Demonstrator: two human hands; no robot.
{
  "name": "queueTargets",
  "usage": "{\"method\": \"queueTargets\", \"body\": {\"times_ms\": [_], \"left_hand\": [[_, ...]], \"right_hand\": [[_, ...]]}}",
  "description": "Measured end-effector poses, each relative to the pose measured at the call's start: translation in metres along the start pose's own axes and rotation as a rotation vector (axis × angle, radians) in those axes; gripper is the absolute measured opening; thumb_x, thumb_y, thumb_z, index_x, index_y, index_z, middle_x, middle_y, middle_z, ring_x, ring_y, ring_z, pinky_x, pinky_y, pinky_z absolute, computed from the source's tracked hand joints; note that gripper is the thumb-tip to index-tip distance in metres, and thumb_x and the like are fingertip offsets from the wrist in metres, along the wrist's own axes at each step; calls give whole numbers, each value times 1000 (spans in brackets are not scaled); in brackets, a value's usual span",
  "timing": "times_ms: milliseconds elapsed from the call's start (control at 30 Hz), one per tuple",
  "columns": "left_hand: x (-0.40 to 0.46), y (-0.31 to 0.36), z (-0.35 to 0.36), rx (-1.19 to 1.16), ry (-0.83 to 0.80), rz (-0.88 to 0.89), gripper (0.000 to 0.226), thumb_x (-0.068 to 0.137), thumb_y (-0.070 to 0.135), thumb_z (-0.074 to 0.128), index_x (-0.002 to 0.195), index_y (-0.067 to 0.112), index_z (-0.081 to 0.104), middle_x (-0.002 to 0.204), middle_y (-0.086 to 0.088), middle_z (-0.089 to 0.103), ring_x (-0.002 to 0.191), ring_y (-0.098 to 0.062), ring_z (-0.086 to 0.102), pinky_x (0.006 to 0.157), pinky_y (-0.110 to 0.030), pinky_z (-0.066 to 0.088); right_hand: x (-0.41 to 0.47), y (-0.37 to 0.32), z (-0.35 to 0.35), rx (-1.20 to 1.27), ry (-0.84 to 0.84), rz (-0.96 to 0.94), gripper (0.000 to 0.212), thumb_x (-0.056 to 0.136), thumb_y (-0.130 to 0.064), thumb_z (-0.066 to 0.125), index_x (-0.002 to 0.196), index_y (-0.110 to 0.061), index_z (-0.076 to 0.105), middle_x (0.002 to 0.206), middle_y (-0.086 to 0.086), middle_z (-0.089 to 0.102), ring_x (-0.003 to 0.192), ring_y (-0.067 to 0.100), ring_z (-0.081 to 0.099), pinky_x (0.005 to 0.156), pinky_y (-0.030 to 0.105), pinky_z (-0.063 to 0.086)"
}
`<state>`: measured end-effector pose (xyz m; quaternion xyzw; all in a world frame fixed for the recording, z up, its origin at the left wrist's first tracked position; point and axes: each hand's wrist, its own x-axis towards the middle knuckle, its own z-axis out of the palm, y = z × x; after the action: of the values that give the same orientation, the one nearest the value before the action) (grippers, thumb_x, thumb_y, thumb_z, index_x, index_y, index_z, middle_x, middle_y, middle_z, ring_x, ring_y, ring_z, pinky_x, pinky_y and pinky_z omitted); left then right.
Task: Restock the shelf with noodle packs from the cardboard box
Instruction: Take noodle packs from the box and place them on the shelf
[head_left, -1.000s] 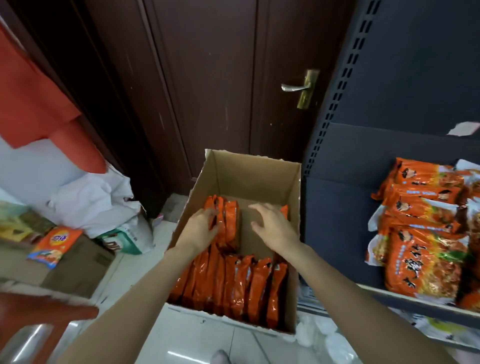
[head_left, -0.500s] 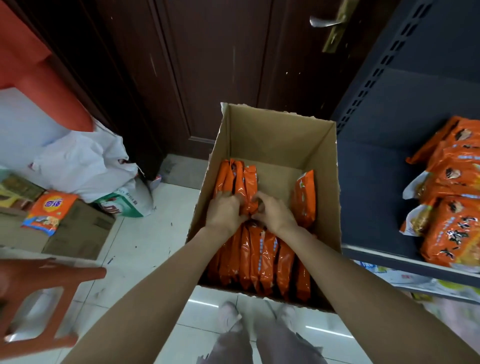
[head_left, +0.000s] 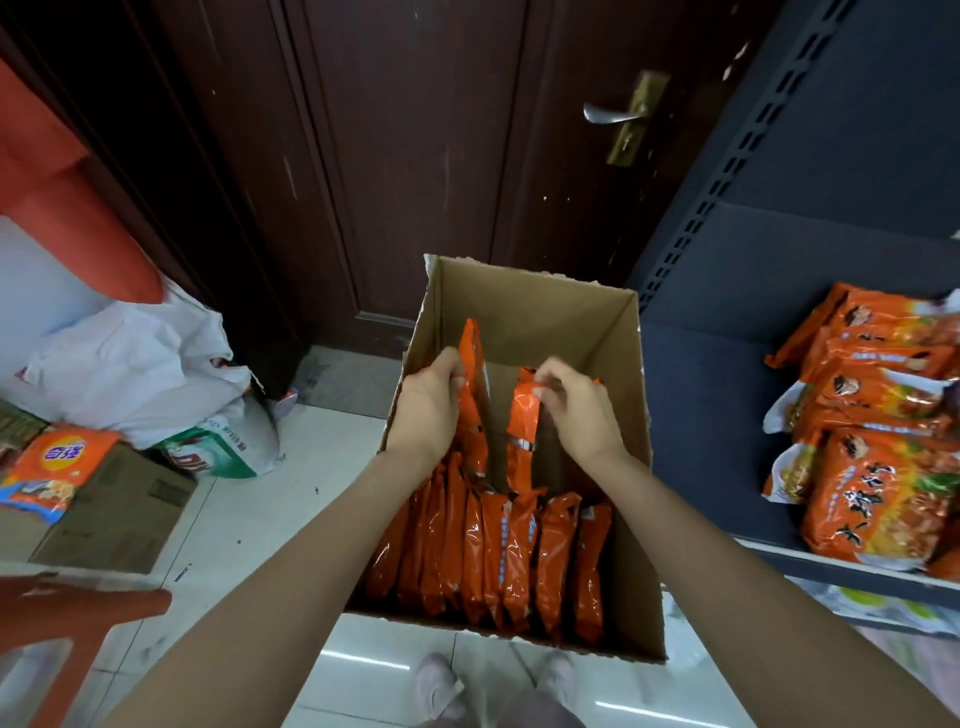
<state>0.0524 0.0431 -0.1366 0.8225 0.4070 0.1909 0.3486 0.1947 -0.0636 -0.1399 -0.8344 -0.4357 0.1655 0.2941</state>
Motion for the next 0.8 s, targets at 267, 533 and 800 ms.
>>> {"method": "queueTargets", "body": {"times_ms": [267,533,800], "left_hand": [[19,47,-37,-147,157,218,12,97,12,44,88,16,52,80,0,66,73,-11,61,64,-26,47],[31,124,-55,-268,233,458,13,98,15,43,91,22,50,89,6,65,89,-11,61,81,-34,50],[49,216,-23,-366,140,586,11,99,16,43,91,17,51,81,5,62,79,-7,59,70,-19,45]], "right_hand": [[-1,-26,-61,93,316,-71,3,95,-22,53,93,-20,54,94,-4,67,90,14,63,78,39,52],[-1,-40,-142,212,602,-159,9,95,-18,51,89,-24,50,86,-13,64,86,9,64,72,46,55],[-5,1,-226,148,727,-115,5,95,-17,52,90,-17,52,86,-8,63,88,11,62,75,24,45]]}}
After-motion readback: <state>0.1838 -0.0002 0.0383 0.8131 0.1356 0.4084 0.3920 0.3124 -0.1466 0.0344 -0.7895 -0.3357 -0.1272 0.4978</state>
